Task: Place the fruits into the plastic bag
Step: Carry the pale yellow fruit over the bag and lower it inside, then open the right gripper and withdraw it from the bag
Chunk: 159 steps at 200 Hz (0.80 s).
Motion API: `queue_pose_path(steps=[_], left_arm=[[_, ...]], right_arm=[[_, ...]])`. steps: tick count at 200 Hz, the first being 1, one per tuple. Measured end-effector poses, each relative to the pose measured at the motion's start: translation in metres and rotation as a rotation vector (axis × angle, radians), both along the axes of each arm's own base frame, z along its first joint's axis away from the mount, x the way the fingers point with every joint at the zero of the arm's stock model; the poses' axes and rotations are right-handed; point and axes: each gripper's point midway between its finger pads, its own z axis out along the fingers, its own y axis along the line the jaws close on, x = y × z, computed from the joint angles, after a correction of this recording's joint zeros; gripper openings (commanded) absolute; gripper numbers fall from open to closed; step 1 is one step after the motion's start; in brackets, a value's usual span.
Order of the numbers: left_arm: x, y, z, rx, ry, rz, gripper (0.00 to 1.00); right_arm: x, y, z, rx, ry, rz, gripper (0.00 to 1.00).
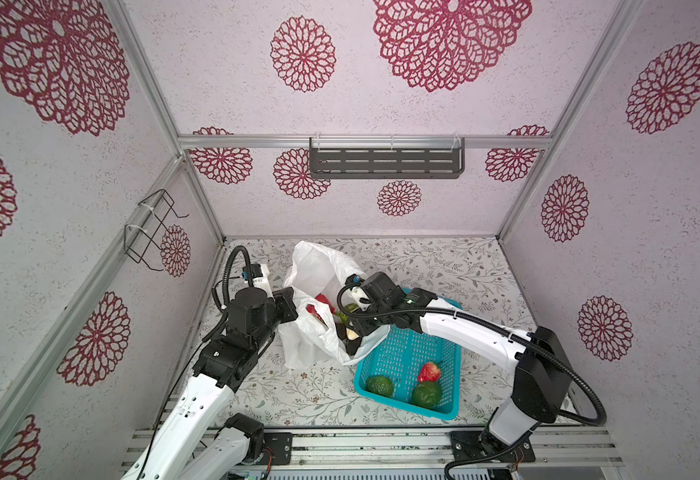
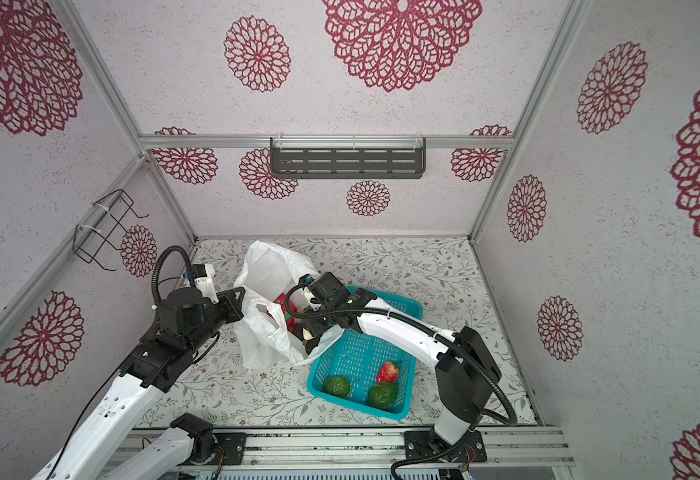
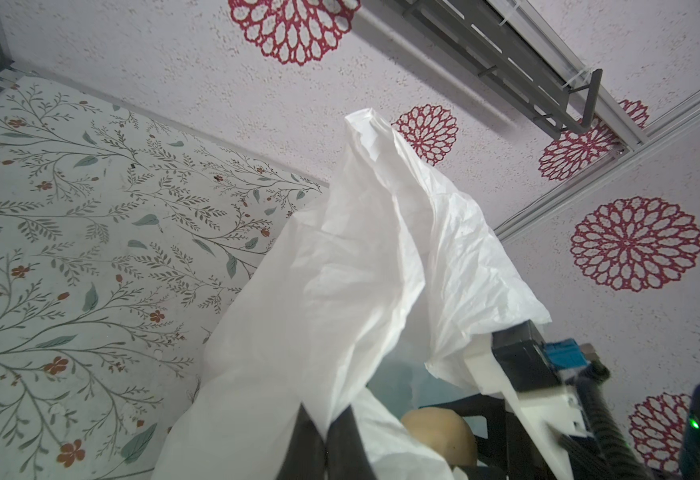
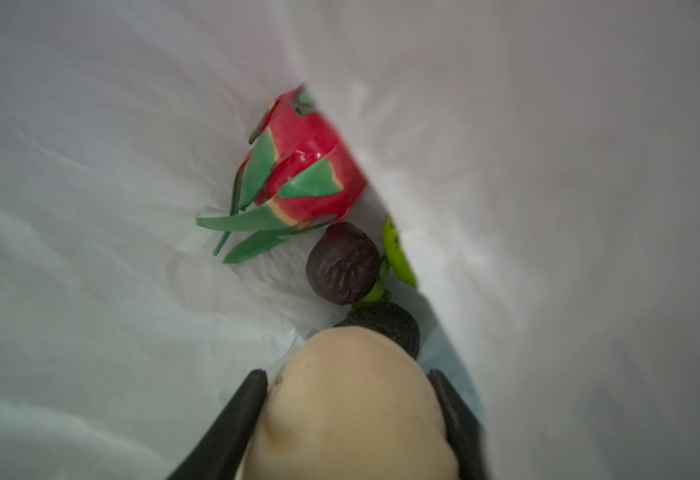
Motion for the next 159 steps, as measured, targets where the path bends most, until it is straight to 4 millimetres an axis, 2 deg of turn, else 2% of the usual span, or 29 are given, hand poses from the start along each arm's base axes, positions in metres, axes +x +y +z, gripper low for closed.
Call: queue_pose_path(steps=[10,27,67,93,127,142,159], left_arm=[[0.0,0.0,0.0,-0.001,0.001,0.0,0.0],[-0.001,0.0,0.0,-0.001,0.0,-0.001,0.0],[-0.002,0.0,0.002,-0.003,-0.005,0.001,0.0],[-0.002,0.0,0.002,-0.002,-0.004,0.001,0.0],[0.0,0.0,-0.001,0.001,0.005,0.0,0.0],[0.0,-0.001,-0.002,0.002,0.007,0.0,0.0],[0.0,0.0,-0.002,0.003,0.006,0.002,0.0]], right_arm=[[0.003,0.002,-0.003,-0.01,0.001,-0.008,0.76],[0.006,0.003,-0.006,-0.021,-0.002,-0.006,0.82],[0.007,0.003,0.008,0.013,-0.034,-0.009,0.84],[0.001,-0.003,0.033,0.078,-0.084,-0.007,0.85],[-0.015,-0.019,0.076,0.182,-0.168,0.011,0.86],[-0.023,-0.032,0.093,0.219,-0.209,0.005,0.87],[-0.032,-0.055,0.108,0.245,-0.267,-0.03,0.89]])
